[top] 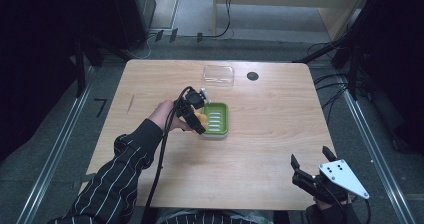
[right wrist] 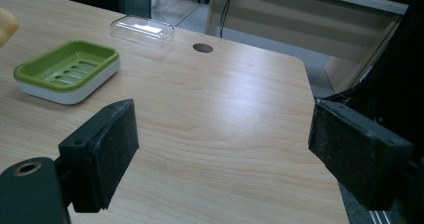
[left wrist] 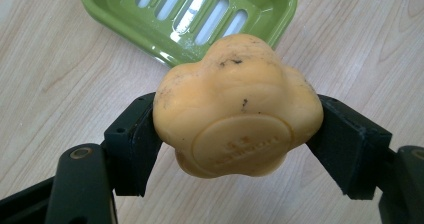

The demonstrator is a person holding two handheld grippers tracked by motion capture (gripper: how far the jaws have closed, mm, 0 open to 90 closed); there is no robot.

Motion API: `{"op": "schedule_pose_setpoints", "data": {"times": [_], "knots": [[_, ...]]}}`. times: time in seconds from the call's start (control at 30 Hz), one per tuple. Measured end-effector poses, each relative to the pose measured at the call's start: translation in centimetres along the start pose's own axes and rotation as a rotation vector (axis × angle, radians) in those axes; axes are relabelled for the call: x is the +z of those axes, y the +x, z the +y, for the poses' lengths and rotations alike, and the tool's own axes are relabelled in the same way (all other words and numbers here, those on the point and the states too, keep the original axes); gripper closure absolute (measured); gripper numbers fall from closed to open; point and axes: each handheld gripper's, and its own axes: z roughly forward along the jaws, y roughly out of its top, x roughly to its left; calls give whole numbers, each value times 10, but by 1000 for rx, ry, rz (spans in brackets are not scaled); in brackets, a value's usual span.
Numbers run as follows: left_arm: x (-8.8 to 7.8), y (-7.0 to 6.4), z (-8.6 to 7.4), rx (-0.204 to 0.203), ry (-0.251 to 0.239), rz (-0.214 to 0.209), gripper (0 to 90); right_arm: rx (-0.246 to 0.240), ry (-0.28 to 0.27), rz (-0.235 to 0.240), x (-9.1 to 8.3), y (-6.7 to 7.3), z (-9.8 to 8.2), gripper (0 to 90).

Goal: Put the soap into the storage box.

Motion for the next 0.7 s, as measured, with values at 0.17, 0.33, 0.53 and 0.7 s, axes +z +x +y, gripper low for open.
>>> {"op": "schedule_pose_setpoints", "data": {"times": [0.17, 0.33, 0.53, 0.7], "knots": [[2, 0, 3, 0, -4, -2, 259, 2, 3, -7, -2, -1, -1, 131], [3, 2, 7, 7, -1, -3, 259, 1, 7, -13, -3, -3, -2, 131], [5, 2, 14, 17, 5, -7, 259, -2, 10, -24, -6, -5, -4, 131], [9, 3, 19, 14, 5, -8, 259, 4, 11, -34, -10, -6, -5, 131]]}}
